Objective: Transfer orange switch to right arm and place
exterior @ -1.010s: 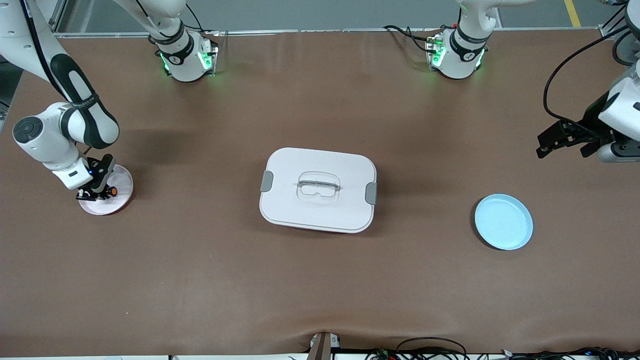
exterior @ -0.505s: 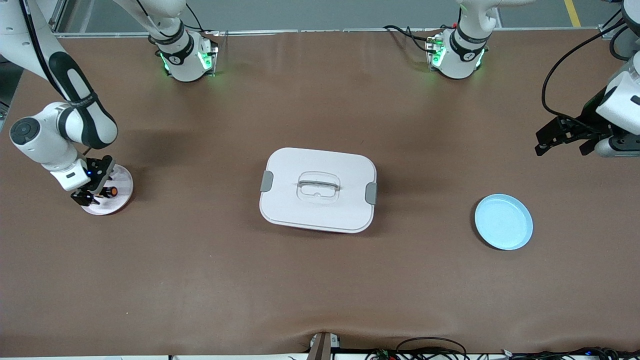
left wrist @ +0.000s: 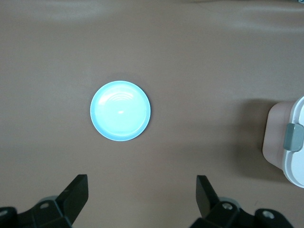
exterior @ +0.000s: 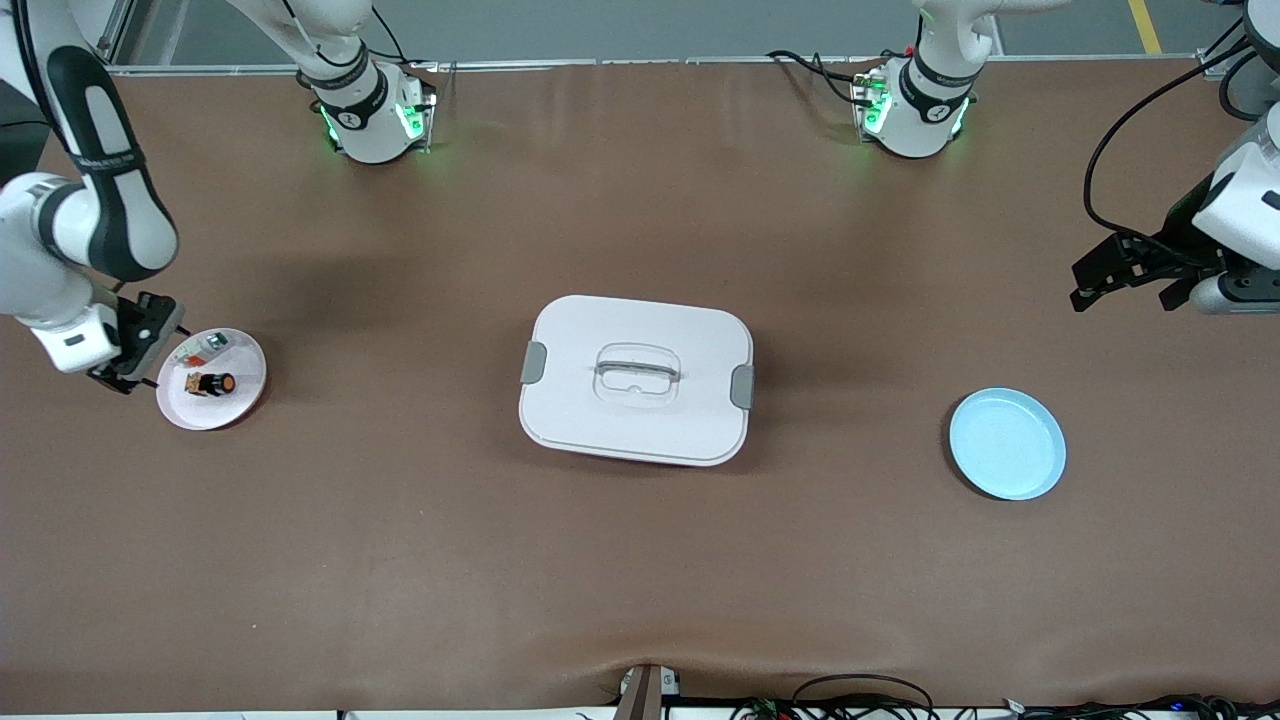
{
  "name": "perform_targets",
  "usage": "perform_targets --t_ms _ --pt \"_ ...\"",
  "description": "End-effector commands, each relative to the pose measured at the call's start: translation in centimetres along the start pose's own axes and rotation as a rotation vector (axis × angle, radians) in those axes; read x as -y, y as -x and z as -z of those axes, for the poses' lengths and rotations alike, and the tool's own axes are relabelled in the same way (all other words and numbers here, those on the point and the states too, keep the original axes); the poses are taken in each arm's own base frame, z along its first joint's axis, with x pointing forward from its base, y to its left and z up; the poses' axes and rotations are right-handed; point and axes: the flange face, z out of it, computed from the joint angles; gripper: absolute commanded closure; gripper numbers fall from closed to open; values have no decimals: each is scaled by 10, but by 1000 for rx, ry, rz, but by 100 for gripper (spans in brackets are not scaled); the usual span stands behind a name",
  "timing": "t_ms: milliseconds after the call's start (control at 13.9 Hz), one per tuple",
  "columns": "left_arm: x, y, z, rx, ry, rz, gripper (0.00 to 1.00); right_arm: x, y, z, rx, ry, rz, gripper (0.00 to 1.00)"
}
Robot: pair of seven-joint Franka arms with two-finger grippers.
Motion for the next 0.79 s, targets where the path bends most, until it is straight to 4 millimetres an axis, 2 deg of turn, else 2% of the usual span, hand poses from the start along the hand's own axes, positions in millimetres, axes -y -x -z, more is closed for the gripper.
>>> perform_targets --t_ms 0,72,289,433,505,577,721 --pt "1 3 7 -10 -14 -4 0 -4 1 45 23 -24 -171 0" --pt "1 3 7 -10 -14 -4 0 -3 -3 58 18 -12 -235 0" --pt "1 3 8 -12 -12 -5 0 5 -42 95 9 10 -404 0" --pt "1 3 8 -13 -14 -6 0 12 -60 108 -20 -16 -568 0" --pt "1 3 8 -13 -14 -6 0 15 -76 114 -52 -43 -635 0" --pt "1 3 8 -13 -14 -6 0 15 -81 118 -63 -67 -702 0" --pt "1 2 7 -10 -14 -4 0 13 -89 139 -59 -113 -819 0"
